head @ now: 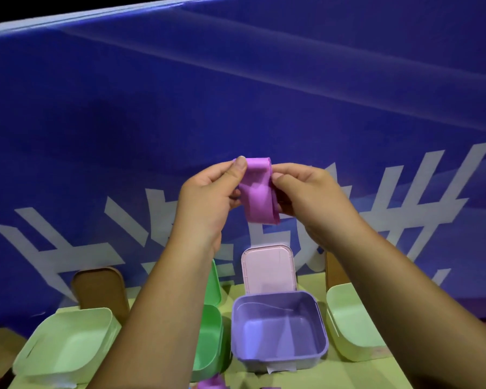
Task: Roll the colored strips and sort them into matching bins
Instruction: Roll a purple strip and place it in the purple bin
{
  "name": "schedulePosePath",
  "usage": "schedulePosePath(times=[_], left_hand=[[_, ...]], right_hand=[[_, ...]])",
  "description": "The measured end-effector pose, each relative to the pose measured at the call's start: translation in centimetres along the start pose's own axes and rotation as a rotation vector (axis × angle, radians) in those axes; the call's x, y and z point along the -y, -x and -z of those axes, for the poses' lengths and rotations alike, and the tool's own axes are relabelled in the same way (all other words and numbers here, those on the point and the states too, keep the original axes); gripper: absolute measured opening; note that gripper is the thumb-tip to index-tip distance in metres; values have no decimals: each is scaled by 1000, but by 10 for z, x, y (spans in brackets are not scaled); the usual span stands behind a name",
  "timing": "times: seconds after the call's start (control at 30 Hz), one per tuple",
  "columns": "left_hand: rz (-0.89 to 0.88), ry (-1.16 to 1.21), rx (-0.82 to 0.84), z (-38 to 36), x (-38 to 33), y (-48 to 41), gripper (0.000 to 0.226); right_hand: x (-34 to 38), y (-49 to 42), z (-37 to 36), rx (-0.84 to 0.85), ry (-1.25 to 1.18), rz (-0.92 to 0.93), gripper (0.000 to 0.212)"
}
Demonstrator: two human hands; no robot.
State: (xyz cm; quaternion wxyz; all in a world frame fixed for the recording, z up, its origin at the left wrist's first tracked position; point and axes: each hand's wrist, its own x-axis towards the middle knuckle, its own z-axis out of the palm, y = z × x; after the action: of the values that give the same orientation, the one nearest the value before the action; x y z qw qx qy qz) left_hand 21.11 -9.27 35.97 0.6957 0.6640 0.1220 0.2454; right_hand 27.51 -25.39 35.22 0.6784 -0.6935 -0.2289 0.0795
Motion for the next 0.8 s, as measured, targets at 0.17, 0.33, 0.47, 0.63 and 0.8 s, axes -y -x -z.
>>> schedulePosePath(times=[0.17,0.33,0.47,0.63,0.8], left_hand=[[29,-84,33,14,2,-15,26],[74,-83,46,29,8,-27,27],[151,-18,59,35,9,-32,25],[257,-14,65,42,10,-36,27],[305,-38,92,51,9,-37,21]], right_hand=[[-3,-10,-7,11,142,63,32],[-16,-20,-20,-87,286,124,30],[-20,-23,-29,-162,412,208,29],[-27,-25,-38,-223,447,247,28],[-29,-30,-38,-246,484,275,26]])
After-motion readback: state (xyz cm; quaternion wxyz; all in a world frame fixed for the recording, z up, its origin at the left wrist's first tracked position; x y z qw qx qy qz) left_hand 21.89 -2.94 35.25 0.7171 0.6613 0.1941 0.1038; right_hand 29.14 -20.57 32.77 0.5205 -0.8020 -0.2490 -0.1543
